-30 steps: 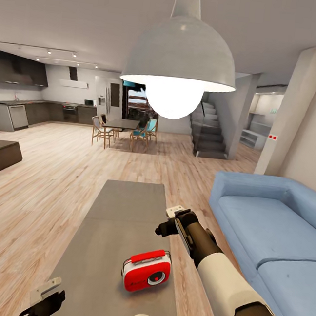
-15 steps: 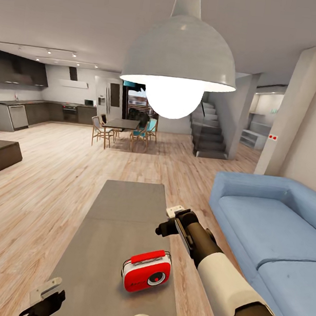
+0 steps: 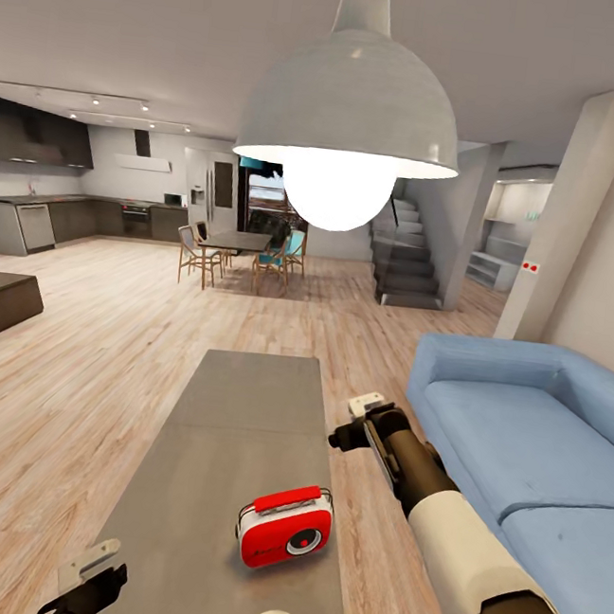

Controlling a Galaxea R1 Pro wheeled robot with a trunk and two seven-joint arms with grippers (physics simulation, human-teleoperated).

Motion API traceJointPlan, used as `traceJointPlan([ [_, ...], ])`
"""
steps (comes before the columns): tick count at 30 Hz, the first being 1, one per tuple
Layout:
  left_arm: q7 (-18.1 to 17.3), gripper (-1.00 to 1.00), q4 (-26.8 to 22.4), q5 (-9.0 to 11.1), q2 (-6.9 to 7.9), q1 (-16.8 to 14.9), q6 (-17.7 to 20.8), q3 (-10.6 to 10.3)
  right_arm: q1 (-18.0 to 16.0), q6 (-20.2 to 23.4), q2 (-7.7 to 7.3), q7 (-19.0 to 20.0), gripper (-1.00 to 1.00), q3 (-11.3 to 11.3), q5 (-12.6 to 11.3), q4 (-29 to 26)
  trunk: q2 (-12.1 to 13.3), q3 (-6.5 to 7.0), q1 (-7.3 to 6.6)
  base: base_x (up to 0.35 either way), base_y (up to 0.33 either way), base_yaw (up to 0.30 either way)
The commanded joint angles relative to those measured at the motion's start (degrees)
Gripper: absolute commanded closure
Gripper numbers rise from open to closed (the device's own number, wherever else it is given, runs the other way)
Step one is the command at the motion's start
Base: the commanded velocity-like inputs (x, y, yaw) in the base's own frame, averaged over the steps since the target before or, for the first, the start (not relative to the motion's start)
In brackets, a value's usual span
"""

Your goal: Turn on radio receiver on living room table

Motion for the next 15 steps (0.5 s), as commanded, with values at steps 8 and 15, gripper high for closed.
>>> traceJointPlan([
  [8,-0.1,-1.00,0.0,0.1,-0.02,0.0,0.0,0.0,0.0,0.0,-0.24,0.9,-1.00,0.0,-0.3,-0.3,0.0,0.00,0.00,0.000,0.000,0.000],
  [15,-0.1,-1.00,0.0,0.1,-0.01,0.0,0.0,-0.1,0.0,0.1,-0.14,1.0,-1.00,0.0,-0.6,-0.2,0.0,0.00,0.00,0.000,0.000,0.000],
])
